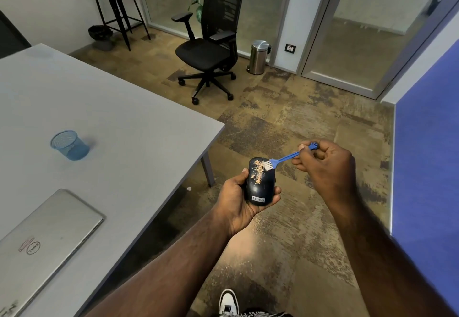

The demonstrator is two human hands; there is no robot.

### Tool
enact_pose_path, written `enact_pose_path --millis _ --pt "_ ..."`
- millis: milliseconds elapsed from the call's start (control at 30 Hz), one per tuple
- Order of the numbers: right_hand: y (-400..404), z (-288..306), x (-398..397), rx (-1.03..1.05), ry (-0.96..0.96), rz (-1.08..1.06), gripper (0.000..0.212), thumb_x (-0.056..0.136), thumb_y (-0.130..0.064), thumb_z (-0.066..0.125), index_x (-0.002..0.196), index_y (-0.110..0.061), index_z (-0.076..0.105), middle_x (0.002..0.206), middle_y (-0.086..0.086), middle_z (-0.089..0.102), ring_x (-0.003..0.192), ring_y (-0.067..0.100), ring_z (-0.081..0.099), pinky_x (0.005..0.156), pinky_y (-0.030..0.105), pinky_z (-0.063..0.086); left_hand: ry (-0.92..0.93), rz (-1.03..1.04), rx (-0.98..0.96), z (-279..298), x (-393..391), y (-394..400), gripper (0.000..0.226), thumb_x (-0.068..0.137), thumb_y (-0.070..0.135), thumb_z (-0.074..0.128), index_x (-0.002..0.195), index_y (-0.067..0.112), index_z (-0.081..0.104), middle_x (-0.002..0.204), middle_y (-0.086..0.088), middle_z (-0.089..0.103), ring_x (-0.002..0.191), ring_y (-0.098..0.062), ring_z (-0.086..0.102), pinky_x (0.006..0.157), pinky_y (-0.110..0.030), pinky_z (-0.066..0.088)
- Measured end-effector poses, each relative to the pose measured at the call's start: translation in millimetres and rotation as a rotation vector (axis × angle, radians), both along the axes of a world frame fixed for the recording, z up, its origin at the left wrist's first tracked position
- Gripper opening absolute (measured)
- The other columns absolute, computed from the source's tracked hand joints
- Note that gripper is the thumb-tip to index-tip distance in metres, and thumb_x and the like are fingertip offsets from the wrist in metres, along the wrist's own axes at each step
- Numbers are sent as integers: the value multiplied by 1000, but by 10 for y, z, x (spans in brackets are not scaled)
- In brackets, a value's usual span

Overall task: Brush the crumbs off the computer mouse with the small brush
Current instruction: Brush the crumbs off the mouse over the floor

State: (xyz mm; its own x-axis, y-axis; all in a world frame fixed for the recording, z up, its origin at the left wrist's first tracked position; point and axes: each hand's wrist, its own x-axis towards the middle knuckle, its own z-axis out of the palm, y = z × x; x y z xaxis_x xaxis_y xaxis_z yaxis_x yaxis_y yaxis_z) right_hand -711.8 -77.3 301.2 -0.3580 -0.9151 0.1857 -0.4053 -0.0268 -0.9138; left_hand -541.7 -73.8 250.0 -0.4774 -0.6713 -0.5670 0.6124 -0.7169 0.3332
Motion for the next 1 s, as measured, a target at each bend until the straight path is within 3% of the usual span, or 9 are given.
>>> enact_pose_path --millis 133,300,467,633,800,1000 --pt "-45 30 -42 5 11 -53 9 96 -15 63 101 -14 71 77 0 74 68 7 75 65 25 61 -2 -6 15 -6 -8 17 56 100 40 32 124 -5 54 110 -23 61 92 -38 62 82 -46 54" --pt "13 134 -3 -10 -42 34 18 93 -8 65 84 -24 67 72 2 74 62 11 74 58 21 59 -7 9 12 -10 9 -2 56 100 40 30 124 -5 54 110 -24 62 92 -38 62 81 -45 54" --pt "-15 65 25 72 6 61 12 91 -9 66 84 -18 69 66 1 73 57 9 73 54 19 57 -18 0 -5 21 -11 -5 58 100 40 30 126 -6 53 111 -24 60 90 -37 62 81 -44 55" --pt "-143 2 -33 92 36 -41 8 93 -15 65 93 -10 71 68 2 73 60 7 73 60 26 62 -4 -8 5 12 -22 13 57 100 39 32 126 -6 53 107 -23 63 90 -38 62 80 -45 55" --pt "-220 -25 -62 97 49 -85 7 96 -18 63 96 -15 69 73 1 73 68 13 74 70 35 63 18 -25 14 14 -16 37 58 100 40 32 129 -7 50 106 -23 63 89 -39 62 78 -46 56" --pt "-184 43 -23 95 -100 -38 16 94 -15 65 81 -25 65 73 3 74 64 13 75 61 26 61 20 -26 1 25 8 31 58 100 41 30 129 -6 50 106 -22 62 89 -37 62 76 -43 56"
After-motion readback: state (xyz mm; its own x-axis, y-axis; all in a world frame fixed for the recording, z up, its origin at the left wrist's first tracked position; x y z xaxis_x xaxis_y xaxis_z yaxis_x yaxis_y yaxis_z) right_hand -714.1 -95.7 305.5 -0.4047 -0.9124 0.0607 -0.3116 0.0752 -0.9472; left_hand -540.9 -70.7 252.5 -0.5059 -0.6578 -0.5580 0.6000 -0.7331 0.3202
